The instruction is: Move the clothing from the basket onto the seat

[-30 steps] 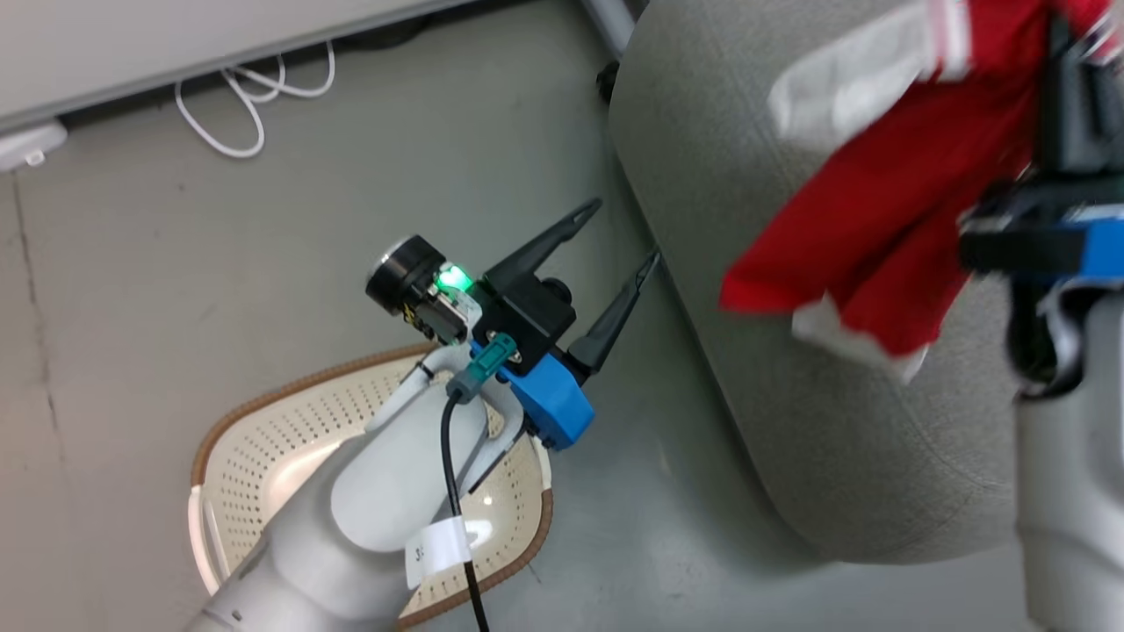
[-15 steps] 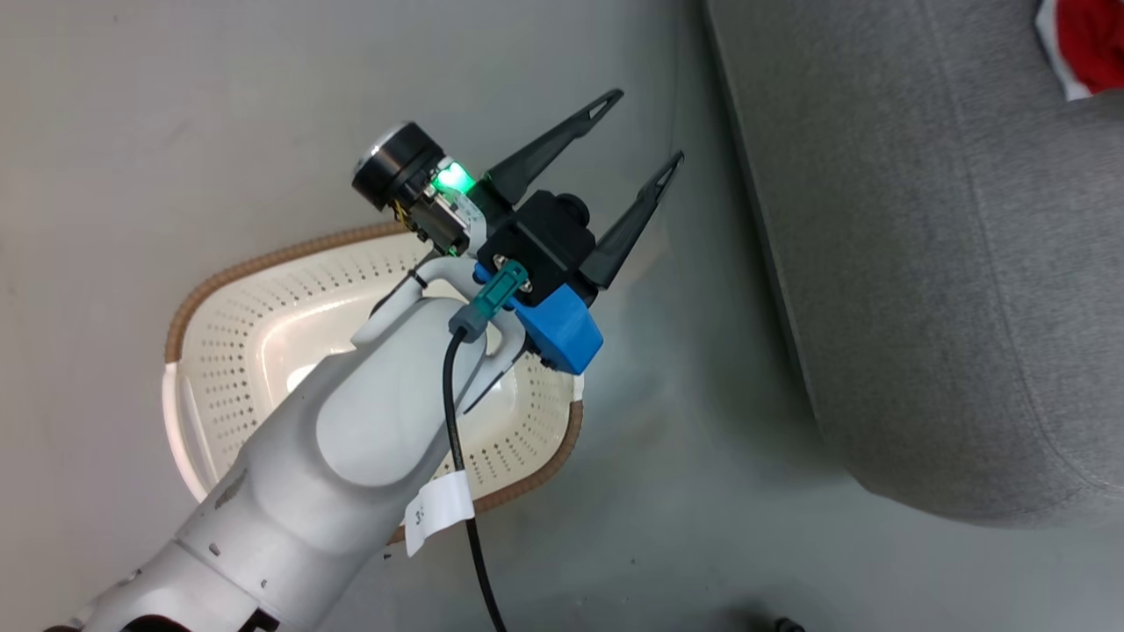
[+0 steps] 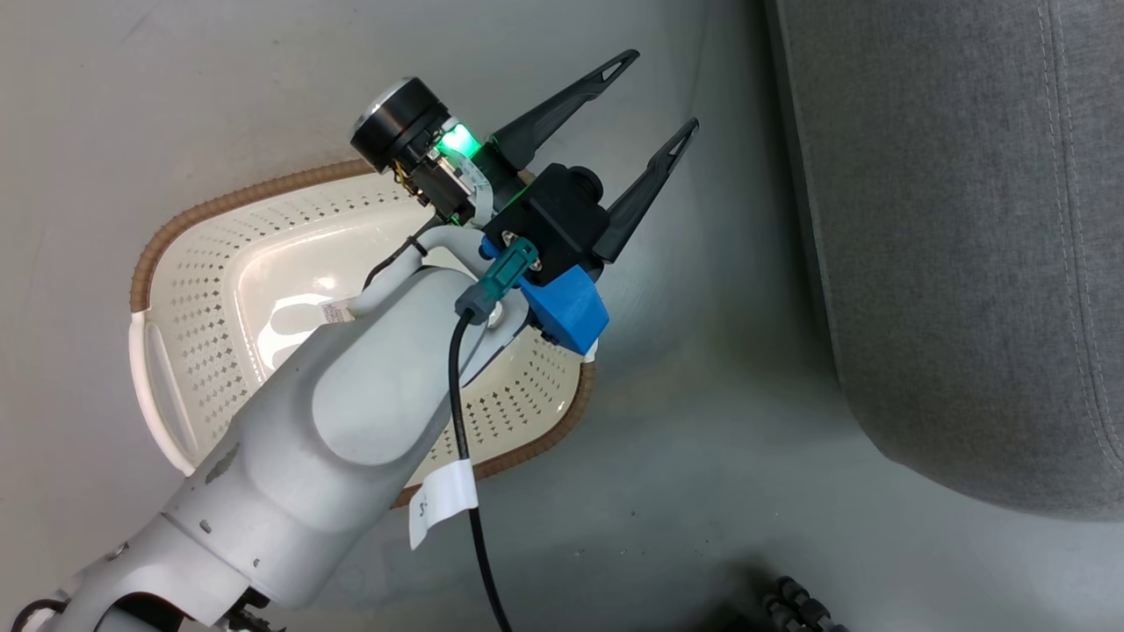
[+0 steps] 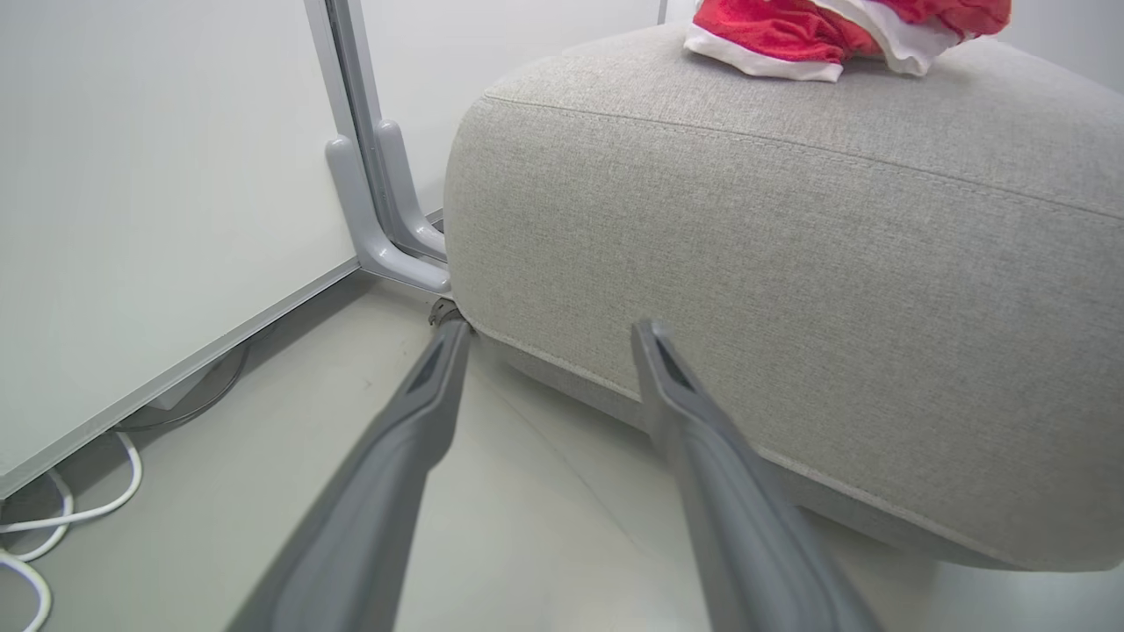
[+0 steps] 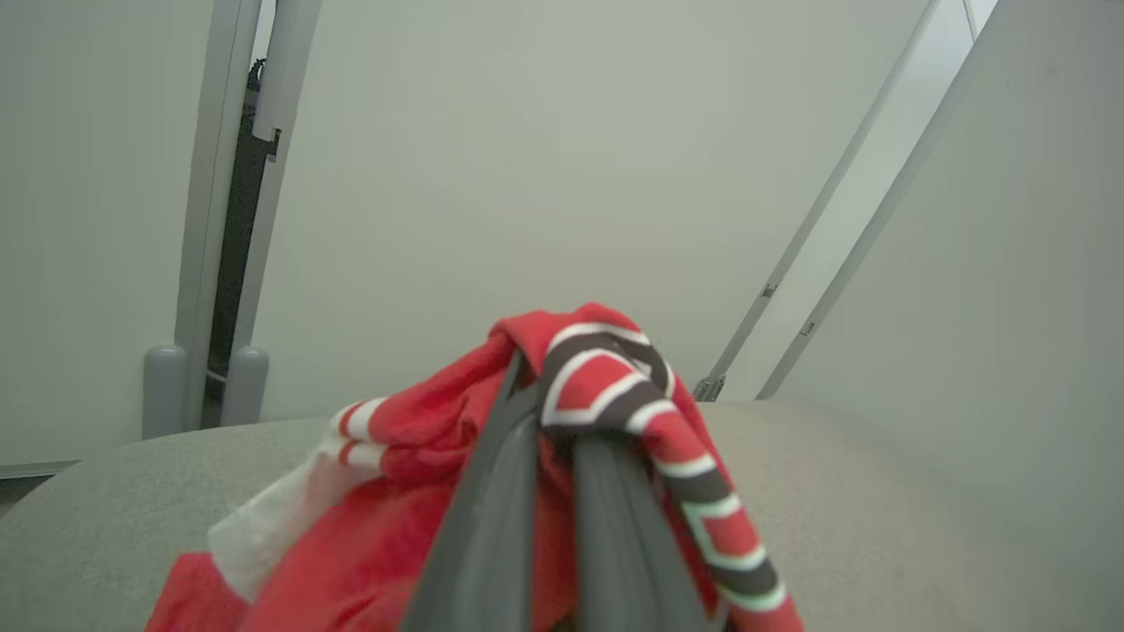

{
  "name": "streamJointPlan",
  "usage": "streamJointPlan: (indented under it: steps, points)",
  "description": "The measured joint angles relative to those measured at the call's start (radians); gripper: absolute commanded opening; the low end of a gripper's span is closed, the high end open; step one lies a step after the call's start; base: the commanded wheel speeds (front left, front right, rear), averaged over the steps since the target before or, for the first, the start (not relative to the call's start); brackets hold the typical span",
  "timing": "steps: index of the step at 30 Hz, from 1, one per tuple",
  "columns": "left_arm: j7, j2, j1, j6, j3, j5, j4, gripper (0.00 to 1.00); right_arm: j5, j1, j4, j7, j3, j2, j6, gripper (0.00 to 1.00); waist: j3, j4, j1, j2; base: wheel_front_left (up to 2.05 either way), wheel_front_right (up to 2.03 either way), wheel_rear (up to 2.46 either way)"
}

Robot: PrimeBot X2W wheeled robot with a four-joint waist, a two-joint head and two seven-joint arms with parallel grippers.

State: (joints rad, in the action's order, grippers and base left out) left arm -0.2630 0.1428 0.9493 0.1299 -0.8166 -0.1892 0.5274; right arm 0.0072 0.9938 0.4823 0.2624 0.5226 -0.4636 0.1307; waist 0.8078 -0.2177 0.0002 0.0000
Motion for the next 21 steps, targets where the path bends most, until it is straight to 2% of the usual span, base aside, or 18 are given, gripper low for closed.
streamJointPlan:
  steps: [6,10,11,12,13,21]
  points:
    - [0.0,0.002,0.006,0.0,-0.004,-0.003,0.002,1.0,-0.022,-0.058,0.109,0.0,0.006,0.069,0.0,0.0,0.0,0.002,-0.0001,0.0,0.0,0.0,0.0]
    - [0.0,0.006,0.005,0.0,-0.006,-0.005,0.005,1.0,-0.004,-0.074,0.129,0.0,0.022,0.1,0.0,0.0,-0.012,0.0,0.0,0.0,0.0,0.0,0.0]
    - [0.0,0.006,0.003,-0.001,-0.006,-0.006,0.005,1.0,0.002,-0.08,0.123,0.0,0.022,0.104,0.0,0.18,-0.018,0.0,-0.0001,0.0,0.0,0.0,0.0]
    - [0.0,0.005,0.0,-0.001,-0.005,-0.006,0.005,1.0,0.008,-0.087,0.12,0.0,0.021,0.108,0.0,0.87,-0.026,0.0,-0.0001,0.0,0.0,0.0,0.0]
    - [0.0,0.003,-0.005,-0.002,-0.005,-0.01,0.005,1.0,0.012,-0.099,0.118,0.0,0.018,0.112,0.0,1.0,-0.035,-0.001,-0.0001,0.0,0.0,0.0,0.0]
    - [0.0,-0.021,-0.086,-0.018,0.026,-0.04,-0.014,1.0,0.022,-0.286,0.045,0.0,-0.013,0.156,0.0,1.0,-0.151,-0.004,-0.0002,0.0001,0.0,0.0,0.0]
